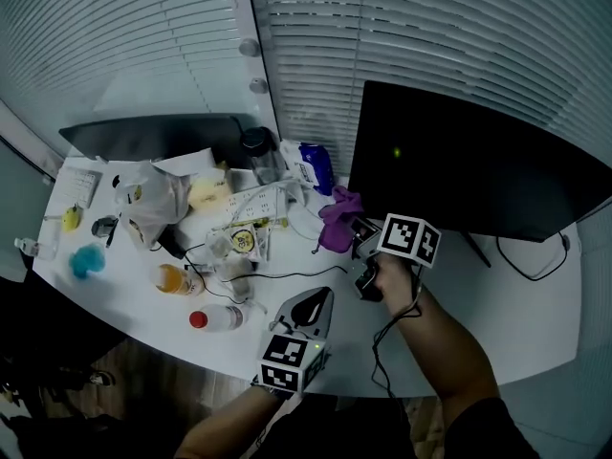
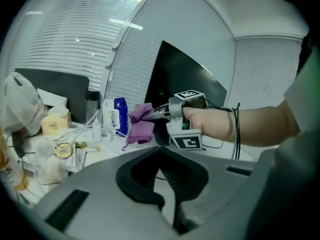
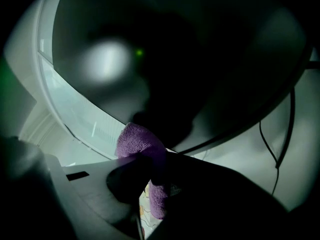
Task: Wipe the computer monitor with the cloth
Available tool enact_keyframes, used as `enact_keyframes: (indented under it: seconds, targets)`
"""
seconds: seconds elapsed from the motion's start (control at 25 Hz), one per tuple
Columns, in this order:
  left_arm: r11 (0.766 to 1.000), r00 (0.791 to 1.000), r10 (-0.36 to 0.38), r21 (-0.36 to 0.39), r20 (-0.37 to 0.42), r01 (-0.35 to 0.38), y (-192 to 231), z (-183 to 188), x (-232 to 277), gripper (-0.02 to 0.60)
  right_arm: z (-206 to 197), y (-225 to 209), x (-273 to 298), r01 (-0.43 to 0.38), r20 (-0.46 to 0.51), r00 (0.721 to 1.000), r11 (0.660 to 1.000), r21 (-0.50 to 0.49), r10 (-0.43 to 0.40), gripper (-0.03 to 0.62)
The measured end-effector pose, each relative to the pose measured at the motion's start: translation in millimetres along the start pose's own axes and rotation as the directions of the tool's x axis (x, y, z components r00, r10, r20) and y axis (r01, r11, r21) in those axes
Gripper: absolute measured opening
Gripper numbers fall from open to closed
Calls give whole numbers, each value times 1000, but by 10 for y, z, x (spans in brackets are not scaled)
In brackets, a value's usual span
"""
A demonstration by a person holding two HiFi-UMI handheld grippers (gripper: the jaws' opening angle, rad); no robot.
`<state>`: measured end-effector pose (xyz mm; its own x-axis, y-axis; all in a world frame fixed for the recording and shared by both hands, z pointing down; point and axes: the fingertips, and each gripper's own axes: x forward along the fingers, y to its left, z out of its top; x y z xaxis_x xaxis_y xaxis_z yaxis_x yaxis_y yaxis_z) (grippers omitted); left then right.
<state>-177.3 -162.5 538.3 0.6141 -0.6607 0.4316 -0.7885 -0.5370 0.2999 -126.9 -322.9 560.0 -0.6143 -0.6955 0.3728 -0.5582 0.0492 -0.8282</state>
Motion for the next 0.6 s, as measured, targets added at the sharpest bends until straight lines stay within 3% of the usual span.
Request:
enact_keyframes:
  seconds: [0.6]
  targets:
    - [998, 997, 9, -63, -82, -14, 92, -484, 133, 6, -400, -743, 285, 80, -60, 995, 994, 79, -76, 78]
